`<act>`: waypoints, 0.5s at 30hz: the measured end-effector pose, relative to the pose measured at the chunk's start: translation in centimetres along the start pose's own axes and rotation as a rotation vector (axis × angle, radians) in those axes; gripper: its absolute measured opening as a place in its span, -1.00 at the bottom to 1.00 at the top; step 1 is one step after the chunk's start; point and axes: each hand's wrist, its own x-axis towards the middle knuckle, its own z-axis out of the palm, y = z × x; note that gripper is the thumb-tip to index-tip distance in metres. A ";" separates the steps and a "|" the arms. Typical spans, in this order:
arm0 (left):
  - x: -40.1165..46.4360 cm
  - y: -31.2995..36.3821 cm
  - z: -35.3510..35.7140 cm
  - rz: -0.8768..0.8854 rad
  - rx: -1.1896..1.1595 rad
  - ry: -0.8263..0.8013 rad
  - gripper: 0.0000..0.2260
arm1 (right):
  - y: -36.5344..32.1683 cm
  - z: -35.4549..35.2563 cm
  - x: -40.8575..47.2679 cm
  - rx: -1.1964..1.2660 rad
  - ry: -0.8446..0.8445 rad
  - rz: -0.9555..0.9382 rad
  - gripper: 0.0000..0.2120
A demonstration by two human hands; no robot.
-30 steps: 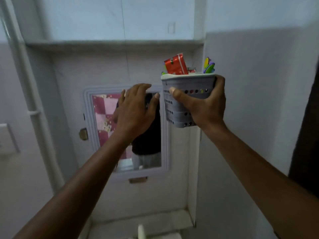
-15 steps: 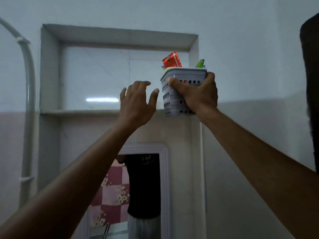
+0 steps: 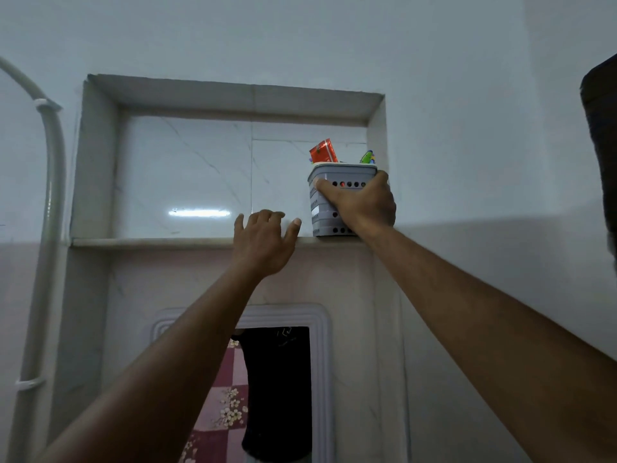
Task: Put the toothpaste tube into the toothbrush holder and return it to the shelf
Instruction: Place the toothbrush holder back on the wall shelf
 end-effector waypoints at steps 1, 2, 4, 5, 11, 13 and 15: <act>-0.2 -0.2 0.3 0.021 0.032 0.014 -0.41 | 0.3 0.3 0.1 -0.008 -0.004 0.001 0.11; -0.3 -0.4 0.5 0.038 0.046 0.032 -0.42 | 0.5 0.6 0.3 -0.017 -0.010 0.010 0.11; -0.2 -0.5 0.6 0.043 0.052 0.044 -0.42 | 0.8 1.3 0.7 -0.035 -0.034 0.035 0.12; -0.2 -0.4 0.5 0.041 0.057 0.038 -0.42 | 1.0 1.7 0.8 -0.044 -0.052 0.039 0.13; -0.6 -0.2 0.5 0.051 0.076 0.063 -0.43 | 3.0 3.2 0.4 -0.102 -0.198 0.025 0.23; -0.4 -0.2 0.4 0.046 0.079 0.059 -0.44 | 2.9 3.3 0.4 -0.150 -0.206 0.022 0.31; -0.4 -0.1 0.3 0.031 0.082 0.048 -0.43 | 2.5 3.2 0.2 -0.190 -0.228 0.023 0.43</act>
